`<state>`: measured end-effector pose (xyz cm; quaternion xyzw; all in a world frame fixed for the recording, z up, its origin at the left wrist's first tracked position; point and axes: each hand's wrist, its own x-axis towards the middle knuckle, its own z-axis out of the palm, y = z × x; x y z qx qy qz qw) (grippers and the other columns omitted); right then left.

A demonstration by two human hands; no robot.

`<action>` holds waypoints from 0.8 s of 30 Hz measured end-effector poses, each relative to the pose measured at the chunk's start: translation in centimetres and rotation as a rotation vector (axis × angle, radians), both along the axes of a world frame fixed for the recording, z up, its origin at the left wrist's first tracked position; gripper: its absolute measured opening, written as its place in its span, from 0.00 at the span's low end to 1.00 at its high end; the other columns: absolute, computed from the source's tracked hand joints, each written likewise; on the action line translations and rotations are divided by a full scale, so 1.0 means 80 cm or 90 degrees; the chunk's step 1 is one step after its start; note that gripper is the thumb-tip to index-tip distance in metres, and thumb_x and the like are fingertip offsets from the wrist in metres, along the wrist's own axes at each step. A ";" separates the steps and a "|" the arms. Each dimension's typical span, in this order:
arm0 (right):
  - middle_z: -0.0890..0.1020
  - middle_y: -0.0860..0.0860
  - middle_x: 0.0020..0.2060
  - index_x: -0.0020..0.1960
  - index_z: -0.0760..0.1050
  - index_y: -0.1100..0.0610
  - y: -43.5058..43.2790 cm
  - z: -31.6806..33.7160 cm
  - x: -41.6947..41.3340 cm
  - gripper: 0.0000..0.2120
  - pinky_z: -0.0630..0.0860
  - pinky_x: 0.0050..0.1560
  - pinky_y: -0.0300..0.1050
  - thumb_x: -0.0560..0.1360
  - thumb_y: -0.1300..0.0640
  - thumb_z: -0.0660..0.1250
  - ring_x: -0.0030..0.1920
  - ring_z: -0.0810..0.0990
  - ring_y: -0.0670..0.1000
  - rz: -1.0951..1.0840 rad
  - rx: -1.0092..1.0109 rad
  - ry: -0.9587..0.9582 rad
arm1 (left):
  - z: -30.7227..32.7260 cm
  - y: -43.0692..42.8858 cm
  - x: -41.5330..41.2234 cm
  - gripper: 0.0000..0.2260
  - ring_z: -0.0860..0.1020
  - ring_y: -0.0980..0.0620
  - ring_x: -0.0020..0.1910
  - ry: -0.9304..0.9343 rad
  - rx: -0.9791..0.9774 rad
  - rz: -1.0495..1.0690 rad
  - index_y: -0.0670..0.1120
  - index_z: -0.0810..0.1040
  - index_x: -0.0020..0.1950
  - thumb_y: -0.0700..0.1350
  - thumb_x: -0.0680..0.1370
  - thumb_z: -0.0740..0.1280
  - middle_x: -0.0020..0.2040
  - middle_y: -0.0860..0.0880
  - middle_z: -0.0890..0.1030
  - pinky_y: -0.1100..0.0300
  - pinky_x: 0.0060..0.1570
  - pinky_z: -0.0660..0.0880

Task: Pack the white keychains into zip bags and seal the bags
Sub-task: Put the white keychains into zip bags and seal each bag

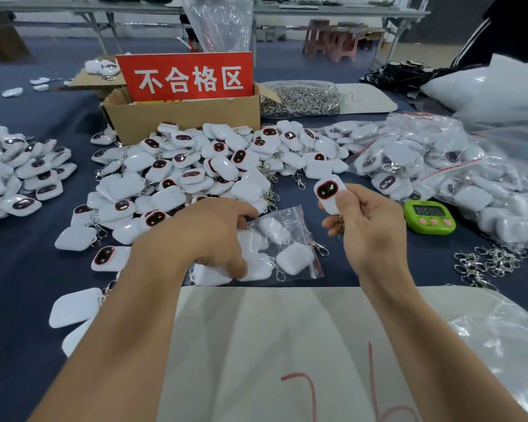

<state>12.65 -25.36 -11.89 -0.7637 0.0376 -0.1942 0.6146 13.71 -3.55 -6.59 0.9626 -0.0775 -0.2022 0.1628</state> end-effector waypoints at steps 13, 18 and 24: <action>0.85 0.51 0.36 0.46 0.84 0.48 -0.001 0.001 0.001 0.12 0.80 0.39 0.50 0.83 0.55 0.63 0.33 0.82 0.48 -0.003 0.001 0.024 | -0.019 -0.009 0.008 0.16 0.81 0.52 0.49 -0.106 -0.192 0.025 0.65 0.84 0.55 0.46 0.73 0.75 0.51 0.53 0.84 0.57 0.50 0.78; 0.86 0.51 0.36 0.44 0.85 0.46 0.000 0.002 0.001 0.12 0.82 0.40 0.53 0.81 0.52 0.63 0.33 0.83 0.50 -0.006 0.001 0.034 | -0.021 -0.016 0.006 0.13 0.79 0.54 0.40 -0.129 -0.194 0.040 0.65 0.85 0.50 0.46 0.73 0.75 0.44 0.50 0.84 0.67 0.35 0.71; 0.86 0.50 0.35 0.43 0.84 0.48 -0.008 0.004 0.004 0.12 0.82 0.40 0.53 0.77 0.50 0.62 0.32 0.83 0.49 -0.032 -0.001 0.043 | -0.031 -0.065 -0.007 0.17 0.76 0.58 0.59 -0.235 -0.208 -0.015 0.63 0.84 0.56 0.52 0.68 0.78 0.59 0.61 0.78 0.58 0.55 0.72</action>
